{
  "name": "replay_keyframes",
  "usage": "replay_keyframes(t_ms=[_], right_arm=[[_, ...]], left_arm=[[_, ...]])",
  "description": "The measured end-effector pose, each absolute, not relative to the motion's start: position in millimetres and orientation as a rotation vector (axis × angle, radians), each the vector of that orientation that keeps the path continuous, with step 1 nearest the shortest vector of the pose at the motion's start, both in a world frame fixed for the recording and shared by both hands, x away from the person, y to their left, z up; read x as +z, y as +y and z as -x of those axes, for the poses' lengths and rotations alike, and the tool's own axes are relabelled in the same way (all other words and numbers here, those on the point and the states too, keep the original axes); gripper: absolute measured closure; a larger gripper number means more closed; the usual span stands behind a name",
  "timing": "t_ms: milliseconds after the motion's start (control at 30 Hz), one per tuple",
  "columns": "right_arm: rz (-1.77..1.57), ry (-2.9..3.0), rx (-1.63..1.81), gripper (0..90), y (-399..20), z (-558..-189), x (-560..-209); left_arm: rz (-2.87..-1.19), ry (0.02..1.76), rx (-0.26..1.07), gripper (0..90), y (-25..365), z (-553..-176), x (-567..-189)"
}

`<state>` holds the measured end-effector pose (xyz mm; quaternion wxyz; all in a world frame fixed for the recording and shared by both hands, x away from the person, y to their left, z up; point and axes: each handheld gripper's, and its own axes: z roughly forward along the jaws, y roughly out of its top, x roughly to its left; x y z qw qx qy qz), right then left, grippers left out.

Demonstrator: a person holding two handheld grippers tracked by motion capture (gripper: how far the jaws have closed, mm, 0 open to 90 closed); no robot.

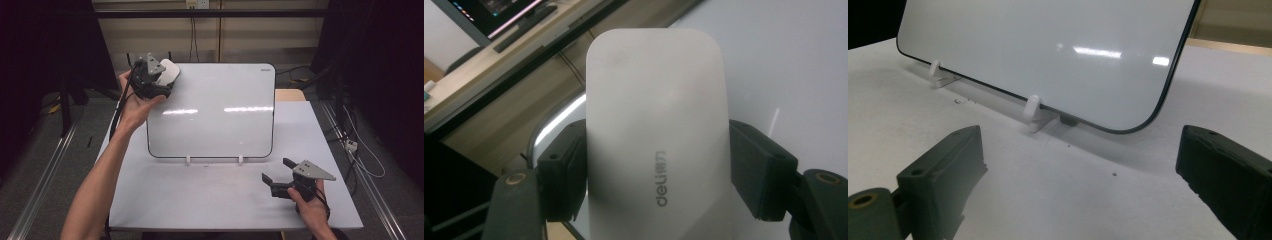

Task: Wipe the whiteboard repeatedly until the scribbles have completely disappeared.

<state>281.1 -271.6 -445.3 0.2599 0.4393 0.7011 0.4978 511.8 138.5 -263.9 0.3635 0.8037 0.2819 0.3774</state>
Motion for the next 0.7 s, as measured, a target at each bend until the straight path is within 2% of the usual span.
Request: replay_keyframes(t_ms=[400, 700], right_arm=[[-1.192, 1.900, 1.357, 5.2, -272.4, -278.8, -444.9], [-1.183, 1.899, 1.352, 5.2, -271.8, -279.6, -445.0]], left_arm=[[-2.072, 0.721, 1.033, 31.2, 131.2, -510.7, -268.6], [-2.079, 0.691, 1.007, 31.2, 124.9, -496.6, -288.9]])
